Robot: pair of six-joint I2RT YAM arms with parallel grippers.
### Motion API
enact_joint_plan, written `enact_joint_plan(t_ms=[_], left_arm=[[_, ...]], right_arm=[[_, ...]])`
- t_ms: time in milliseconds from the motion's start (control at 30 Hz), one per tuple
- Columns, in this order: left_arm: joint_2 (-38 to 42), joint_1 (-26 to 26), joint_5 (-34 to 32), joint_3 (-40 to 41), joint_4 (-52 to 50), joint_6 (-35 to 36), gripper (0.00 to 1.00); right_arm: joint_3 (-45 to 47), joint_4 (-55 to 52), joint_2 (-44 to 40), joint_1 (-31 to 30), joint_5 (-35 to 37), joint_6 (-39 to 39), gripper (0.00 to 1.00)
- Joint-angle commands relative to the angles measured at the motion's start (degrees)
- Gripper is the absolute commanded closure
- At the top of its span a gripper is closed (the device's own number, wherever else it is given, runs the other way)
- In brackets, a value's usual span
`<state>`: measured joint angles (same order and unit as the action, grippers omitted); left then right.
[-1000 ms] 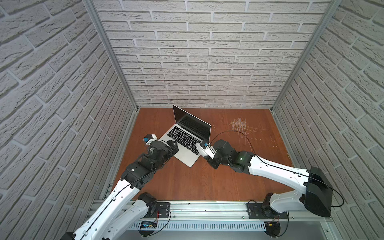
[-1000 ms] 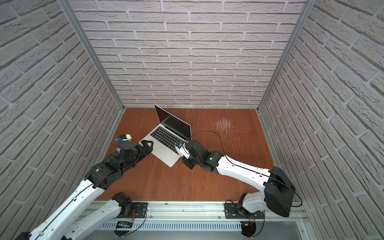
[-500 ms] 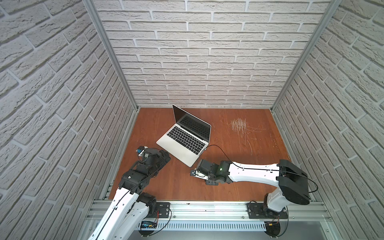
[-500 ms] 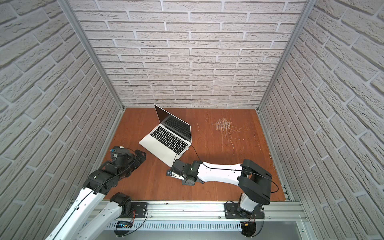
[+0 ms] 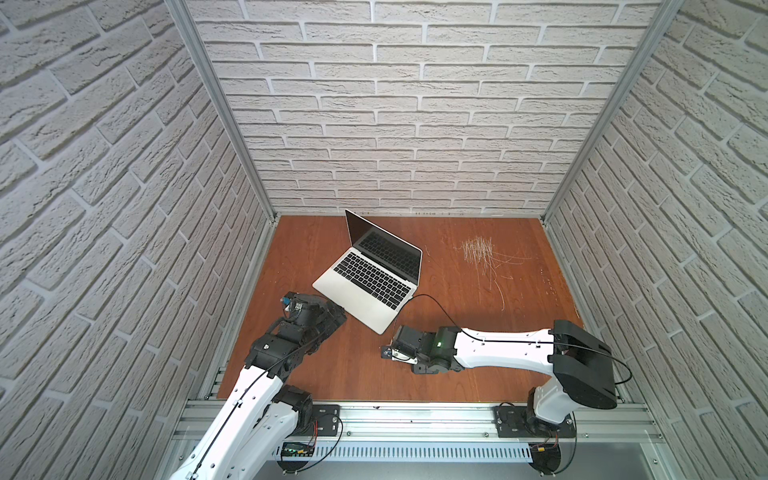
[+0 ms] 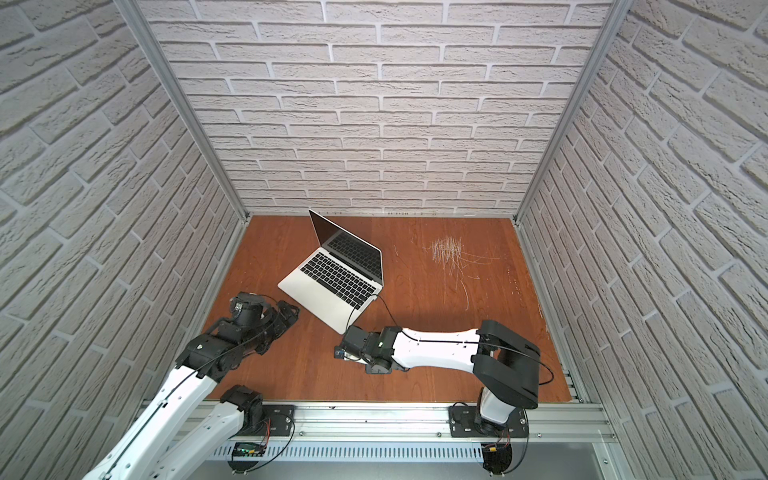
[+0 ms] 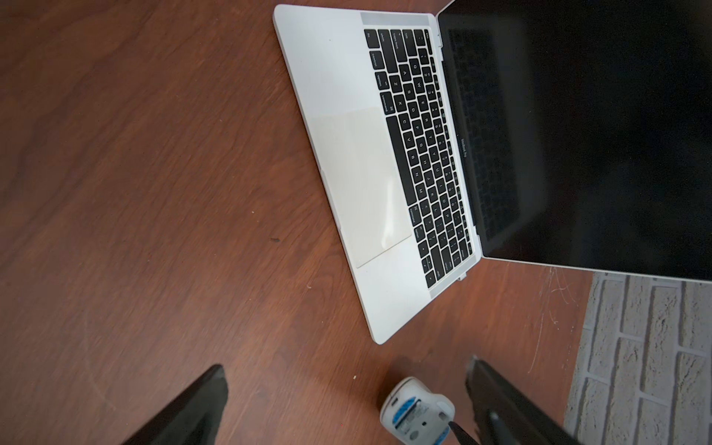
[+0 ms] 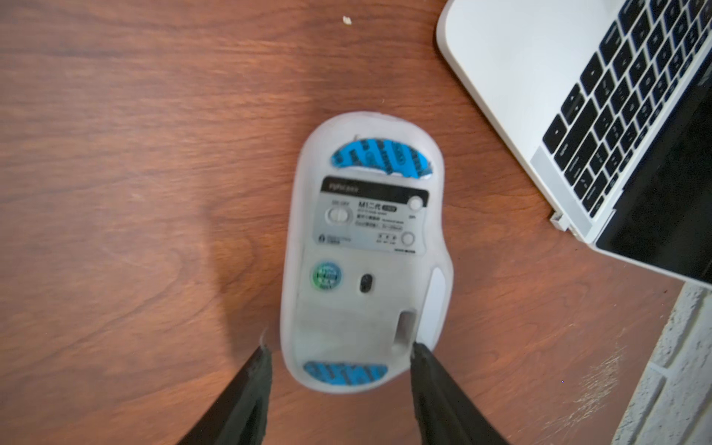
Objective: Remove the wireless mouse receiver from the laptop
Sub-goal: Place the mouse at the center of the board, then take out the USB plug from the USB port.
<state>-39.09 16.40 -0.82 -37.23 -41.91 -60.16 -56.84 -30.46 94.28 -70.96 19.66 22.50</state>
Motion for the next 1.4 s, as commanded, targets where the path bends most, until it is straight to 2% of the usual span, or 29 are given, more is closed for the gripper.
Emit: enact_joint_plan(t_ms=[0, 100, 233, 333, 433, 600, 767, 933, 1033, 1233, 1367], left_arm=[[-0.84, -1.13, 0.02, -0.56, 1.04, 2.18, 0.02], [-2.01, -2.36, 0.49, -1.17, 1.53, 3.71, 0.02], [-6.86, -5.58, 3.25, -3.18, 2.98, 7.11, 0.02], [-11.55, -8.87, 4.59, -6.57, 2.91, 11.81, 0.02], [-18.42, -13.04, 4.55, -10.97, 2.14, 17.08, 0.02], [-28.45, -20.45, 7.27, -16.36, 4.88, 23.58, 0.07], [-39.93, -26.09, 11.36, -21.6, 9.1, 26.18, 0.14], [-52.7, -27.24, 10.41, -31.12, 9.76, 29.45, 0.16], [-60.65, -28.29, 14.8, -36.76, 11.36, 30.28, 0.18], [-74.41, -28.65, 18.12, -47.64, 10.55, 30.11, 0.23], [-78.45, -28.47, 19.13, -49.14, 10.58, 29.95, 0.27]], right_arm=[[1.14, -0.1, -3.43, -0.66, -1.83, -0.7, 0.31], [1.06, -0.17, -6.31, -0.67, -4.98, -1.24, 0.26], [0.07, 1.15, -11.46, 1.16, -11.72, -3.42, 0.25], [-0.8, 3.39, -14.2, 5.46, -17.93, -6.45, 0.27], [-1.91, 5.5, -13.85, 12.25, -22.62, -10.74, 0.32], [-8.57, 1.83, -4.85, 20.63, -20.81, -17.75, 0.37], [-13.48, 2.37, 2.95, 23.39, -20.9, -22.78, 0.38], [-17.95, 2.32, 9.39, 24.08, -21.15, -21.46, 0.39], [-18.65, 2.72, 10.77, 24.49, -21.74, -21.73, 0.39], [-16.32, 3.53, 9.75, 24.64, -22.46, -23.64, 0.39], [-13.64, 5.15, 7.69, 24.64, -23.21, -24.25, 0.39]])
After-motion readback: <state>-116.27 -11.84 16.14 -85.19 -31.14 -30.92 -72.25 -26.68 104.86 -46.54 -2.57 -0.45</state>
